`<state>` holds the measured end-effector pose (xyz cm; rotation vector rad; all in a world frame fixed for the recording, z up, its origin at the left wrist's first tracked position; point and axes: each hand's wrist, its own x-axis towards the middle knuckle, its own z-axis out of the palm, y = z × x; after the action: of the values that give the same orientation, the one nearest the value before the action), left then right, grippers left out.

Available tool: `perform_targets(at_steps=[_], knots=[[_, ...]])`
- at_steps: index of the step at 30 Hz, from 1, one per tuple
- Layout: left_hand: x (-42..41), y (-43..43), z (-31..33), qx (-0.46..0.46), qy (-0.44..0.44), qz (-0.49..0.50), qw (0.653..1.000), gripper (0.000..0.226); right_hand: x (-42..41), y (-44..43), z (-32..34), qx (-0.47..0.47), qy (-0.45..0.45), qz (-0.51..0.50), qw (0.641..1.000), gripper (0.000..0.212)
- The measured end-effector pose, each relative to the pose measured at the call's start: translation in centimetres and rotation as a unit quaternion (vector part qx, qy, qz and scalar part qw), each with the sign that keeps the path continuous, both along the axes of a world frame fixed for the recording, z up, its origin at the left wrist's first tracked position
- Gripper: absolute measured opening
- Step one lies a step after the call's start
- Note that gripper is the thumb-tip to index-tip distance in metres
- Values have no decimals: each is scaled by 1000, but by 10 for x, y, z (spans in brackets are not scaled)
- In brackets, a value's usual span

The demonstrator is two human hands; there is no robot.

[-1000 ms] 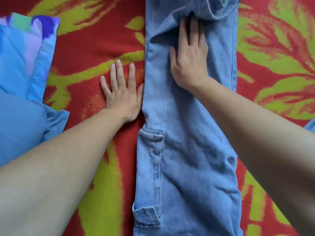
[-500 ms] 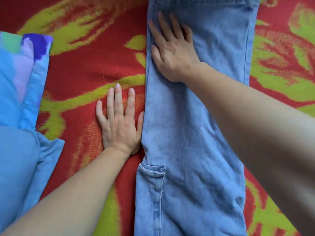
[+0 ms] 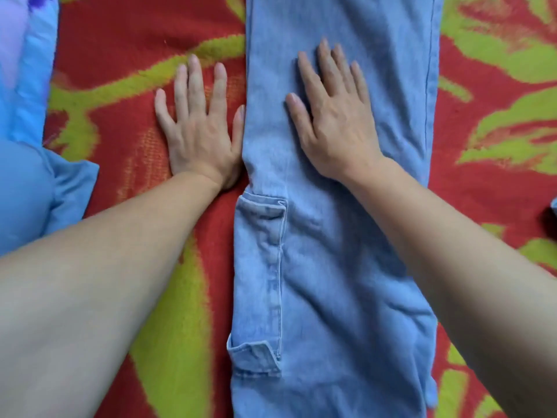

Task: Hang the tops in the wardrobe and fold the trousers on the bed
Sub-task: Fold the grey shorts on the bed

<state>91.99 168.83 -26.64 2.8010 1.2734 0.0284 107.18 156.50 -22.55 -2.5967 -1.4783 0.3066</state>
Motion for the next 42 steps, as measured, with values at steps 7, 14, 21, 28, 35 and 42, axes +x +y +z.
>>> perform_targets(at_steps=[7, 14, 21, 28, 35, 42], knots=[[1, 2, 20, -83, 7, 15, 996, 59, -51, -80, 12, -43, 50, -2, 998, 58], [-59, -111, 83, -251, -248, 65, 933, 52, -124, -178, 33, -18, -11, -66, 998, 57], [-164, -252, 40, -90, -2, -147, 985, 65, -179, -284, 4, -83, -79, -76, 991, 65], [-166, -252, 33, -101, -34, -126, 986, 72, -179, -292, -4, -113, -7, -105, 988, 74], [-259, -365, 58, -244, -90, 104, 960, 92, -258, -386, 21, -93, 102, -216, 967, 90], [-309, -431, 70, -278, -93, 213, 932, 80, -358, -470, 28, -51, 153, -384, 909, 70]])
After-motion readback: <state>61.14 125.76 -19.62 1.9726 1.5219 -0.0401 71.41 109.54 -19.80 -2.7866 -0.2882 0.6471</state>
